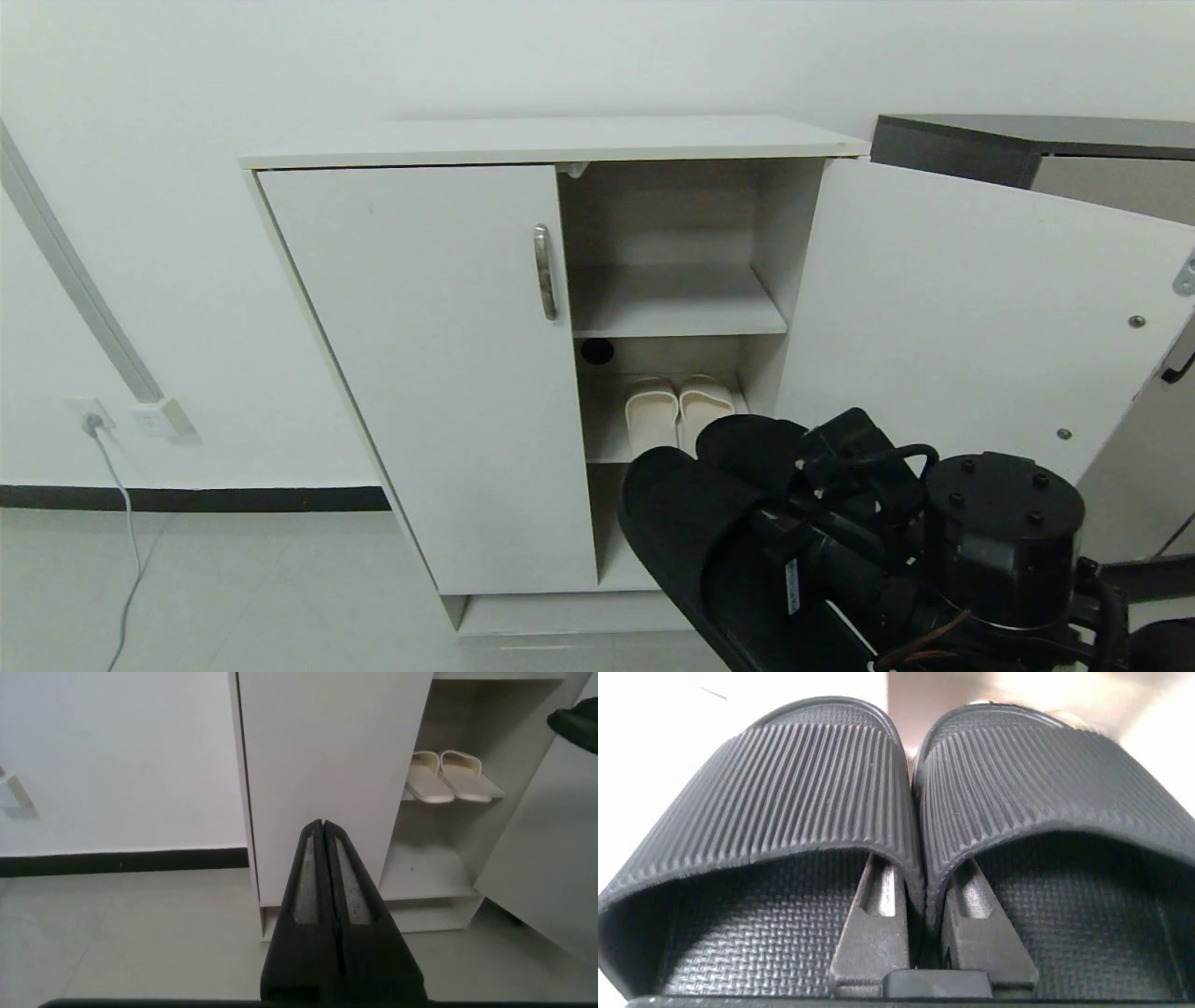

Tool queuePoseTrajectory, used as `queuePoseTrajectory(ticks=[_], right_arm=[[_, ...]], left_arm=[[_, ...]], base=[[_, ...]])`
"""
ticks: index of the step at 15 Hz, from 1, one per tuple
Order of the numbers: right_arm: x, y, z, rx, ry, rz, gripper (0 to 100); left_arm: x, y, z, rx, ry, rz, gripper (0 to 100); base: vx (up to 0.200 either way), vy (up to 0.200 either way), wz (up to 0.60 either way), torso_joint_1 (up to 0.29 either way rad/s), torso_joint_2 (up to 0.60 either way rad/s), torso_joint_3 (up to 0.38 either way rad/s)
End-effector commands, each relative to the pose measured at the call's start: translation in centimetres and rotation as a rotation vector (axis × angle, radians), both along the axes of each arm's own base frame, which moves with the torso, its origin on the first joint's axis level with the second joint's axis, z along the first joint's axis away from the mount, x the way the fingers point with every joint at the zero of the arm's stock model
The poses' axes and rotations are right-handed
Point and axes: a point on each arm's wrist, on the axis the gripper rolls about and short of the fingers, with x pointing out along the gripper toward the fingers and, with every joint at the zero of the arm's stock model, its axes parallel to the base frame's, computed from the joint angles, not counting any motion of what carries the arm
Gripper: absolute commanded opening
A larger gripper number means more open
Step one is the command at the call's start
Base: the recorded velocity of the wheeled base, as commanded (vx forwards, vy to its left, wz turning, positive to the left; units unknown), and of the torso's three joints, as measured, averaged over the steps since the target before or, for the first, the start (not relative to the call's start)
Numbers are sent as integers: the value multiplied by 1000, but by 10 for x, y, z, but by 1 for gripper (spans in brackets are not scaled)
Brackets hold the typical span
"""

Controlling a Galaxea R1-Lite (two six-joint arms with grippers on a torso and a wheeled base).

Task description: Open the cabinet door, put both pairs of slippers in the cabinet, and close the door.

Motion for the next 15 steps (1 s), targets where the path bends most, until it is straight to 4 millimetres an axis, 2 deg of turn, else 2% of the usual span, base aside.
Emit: queuePoseTrajectory(ticks=[1, 4, 5, 6, 11, 15], right_arm=[[4, 13, -4, -4, 1, -19, 0], [15, 38, -9, -2, -10, -137, 0], [25, 52, -7, 9, -18, -241, 0], [28, 57, -3, 1, -10, -272, 0], [55, 97, 52, 38, 31, -491, 0], [77, 112, 64, 57, -3, -530, 0]], left_arm=[[0, 0, 0, 0, 1, 1, 0], [0, 0, 0, -2, 1, 0, 0], [0, 0, 0, -2, 1, 0, 0], [0, 0, 0, -2, 1, 0, 0], [0, 0, 0, 0, 1, 1, 0], [0, 0, 0, 0, 1, 0, 0]], base=[[0, 0, 0, 0, 0, 0], [0, 0, 0, 0, 0, 0], [0, 0, 0, 0, 0, 0], [0, 0, 0, 0, 0, 0], [0, 0, 0, 0, 0, 0], [0, 0, 0, 0, 0, 0]])
